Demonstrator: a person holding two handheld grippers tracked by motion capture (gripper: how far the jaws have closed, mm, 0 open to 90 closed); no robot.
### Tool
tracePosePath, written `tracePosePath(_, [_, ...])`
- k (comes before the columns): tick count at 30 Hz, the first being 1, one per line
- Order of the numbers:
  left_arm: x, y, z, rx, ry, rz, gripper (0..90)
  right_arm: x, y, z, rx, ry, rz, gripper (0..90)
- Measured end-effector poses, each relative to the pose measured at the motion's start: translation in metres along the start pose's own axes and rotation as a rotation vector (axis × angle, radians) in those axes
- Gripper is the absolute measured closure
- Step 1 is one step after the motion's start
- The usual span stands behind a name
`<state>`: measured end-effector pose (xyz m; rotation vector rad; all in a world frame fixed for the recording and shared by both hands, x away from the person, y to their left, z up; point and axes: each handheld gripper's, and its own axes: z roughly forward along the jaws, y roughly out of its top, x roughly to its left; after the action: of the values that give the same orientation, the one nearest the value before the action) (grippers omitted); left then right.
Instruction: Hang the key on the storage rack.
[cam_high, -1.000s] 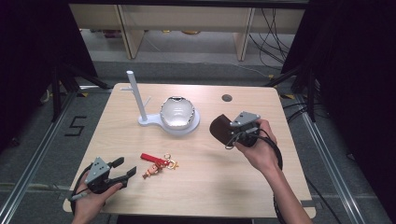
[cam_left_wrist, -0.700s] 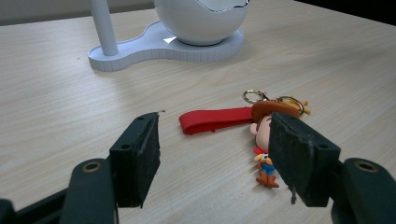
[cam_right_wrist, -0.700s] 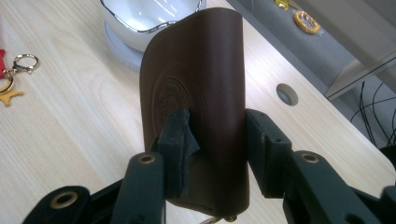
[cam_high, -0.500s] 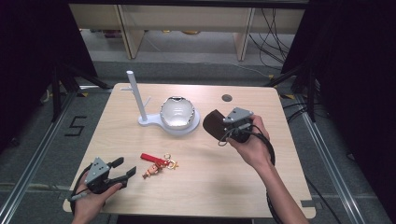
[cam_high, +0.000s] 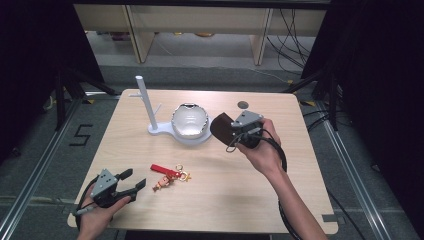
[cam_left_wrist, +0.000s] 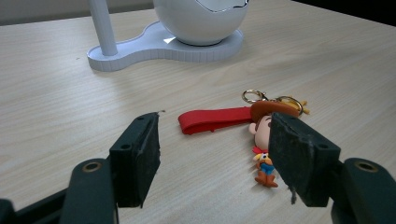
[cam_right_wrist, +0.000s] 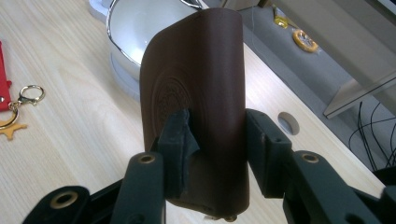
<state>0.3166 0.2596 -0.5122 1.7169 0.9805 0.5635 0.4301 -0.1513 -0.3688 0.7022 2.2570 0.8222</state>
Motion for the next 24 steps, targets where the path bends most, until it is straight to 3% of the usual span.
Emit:
tracePosePath(4, [0.0,0.0,0.0,-0.002,0.001,-0.003,33.5,0.003,0.004,0.002,0.003,0.006,0.019,62.4])
tracePosePath(6, [0.0,0.0,0.0,-0.001,0.0,-0.001,33.5,0.003,0.007,0.004,-0.001,0.011,0.016,62.4])
tracePosePath(7, [0.0,0.001,-0.001,0.002,0.004,0.001,33.5,0.002,0.009,0.005,-0.014,0.006,-0.01,62.4])
tracePosePath(8, [0.0,0.001,-0.001,0.007,0.007,0.003,33.5,0.003,0.01,0.005,-0.007,0.008,0.013,62.4])
tracePosePath(9, [0.0,0.001,-0.001,0.004,0.006,0.001,33.5,0.003,0.012,0.007,-0.015,0.012,-0.006,62.4])
tracePosePath(24, [-0.001,0.001,-0.001,0.003,0.004,0.002,33.5,0.004,0.029,0.014,-0.04,0.012,-0.009,62.4])
